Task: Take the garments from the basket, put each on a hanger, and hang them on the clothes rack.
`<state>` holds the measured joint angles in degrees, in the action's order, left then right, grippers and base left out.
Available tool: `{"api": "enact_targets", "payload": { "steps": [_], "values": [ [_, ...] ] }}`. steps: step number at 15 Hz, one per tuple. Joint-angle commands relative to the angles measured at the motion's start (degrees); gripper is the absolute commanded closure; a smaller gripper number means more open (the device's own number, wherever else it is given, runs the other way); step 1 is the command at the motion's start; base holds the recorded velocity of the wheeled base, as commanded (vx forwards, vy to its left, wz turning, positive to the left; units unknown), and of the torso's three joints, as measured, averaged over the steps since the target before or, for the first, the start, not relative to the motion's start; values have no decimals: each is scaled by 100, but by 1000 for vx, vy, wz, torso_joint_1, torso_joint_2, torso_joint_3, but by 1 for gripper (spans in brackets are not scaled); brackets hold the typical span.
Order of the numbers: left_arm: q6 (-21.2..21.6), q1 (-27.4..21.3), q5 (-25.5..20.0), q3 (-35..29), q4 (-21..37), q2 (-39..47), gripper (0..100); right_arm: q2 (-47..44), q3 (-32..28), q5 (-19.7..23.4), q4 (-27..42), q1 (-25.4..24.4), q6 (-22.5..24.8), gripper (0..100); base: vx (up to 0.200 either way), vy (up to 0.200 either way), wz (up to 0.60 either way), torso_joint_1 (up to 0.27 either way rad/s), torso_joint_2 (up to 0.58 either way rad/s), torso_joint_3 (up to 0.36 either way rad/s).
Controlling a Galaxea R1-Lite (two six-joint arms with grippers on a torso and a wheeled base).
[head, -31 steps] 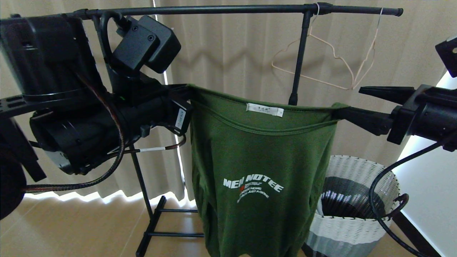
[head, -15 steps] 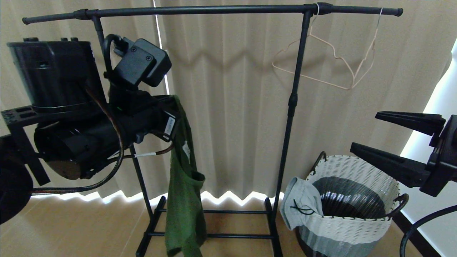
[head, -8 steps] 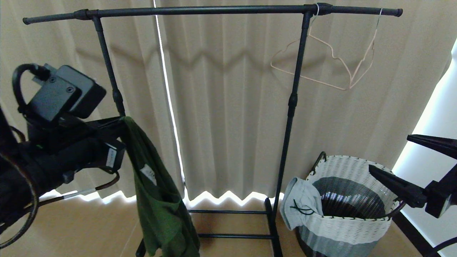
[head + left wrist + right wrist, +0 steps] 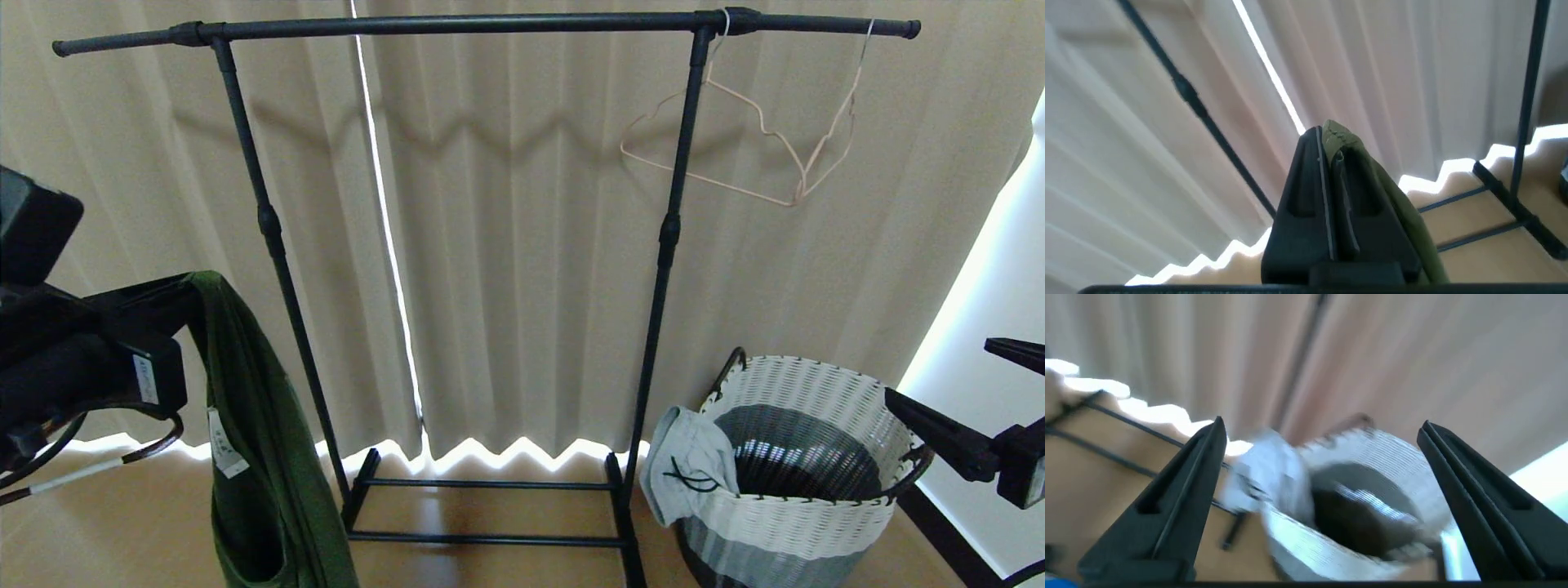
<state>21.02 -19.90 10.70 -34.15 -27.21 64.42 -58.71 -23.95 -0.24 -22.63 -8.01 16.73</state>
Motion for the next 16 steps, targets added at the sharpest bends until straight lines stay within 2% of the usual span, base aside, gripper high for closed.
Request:
{"api": "enact_targets", "payload": {
  "steps": [1,3,6,11,16],
  "values": [
    [-19,109,-51,242,-4,-298,100,9,58,7,-5,370,59,0,0,0,0,0,0,0],
    [-168,197,-288,286,-4,-342,100,9,58,7,-14,397,50,0,0,0,0,0,0,0],
    [-634,197,-323,488,-4,-456,100,88,128,33,-14,388,50,0,0,0,0,0,0,0],
    [-616,205,-341,664,5,-465,100,70,66,42,-14,388,50,0,0,0,0,6,-24,-15],
    [-599,205,-350,778,-12,-474,100,53,-74,33,-14,388,50,0,0,0,0,117,-368,-250]
  ]
}}
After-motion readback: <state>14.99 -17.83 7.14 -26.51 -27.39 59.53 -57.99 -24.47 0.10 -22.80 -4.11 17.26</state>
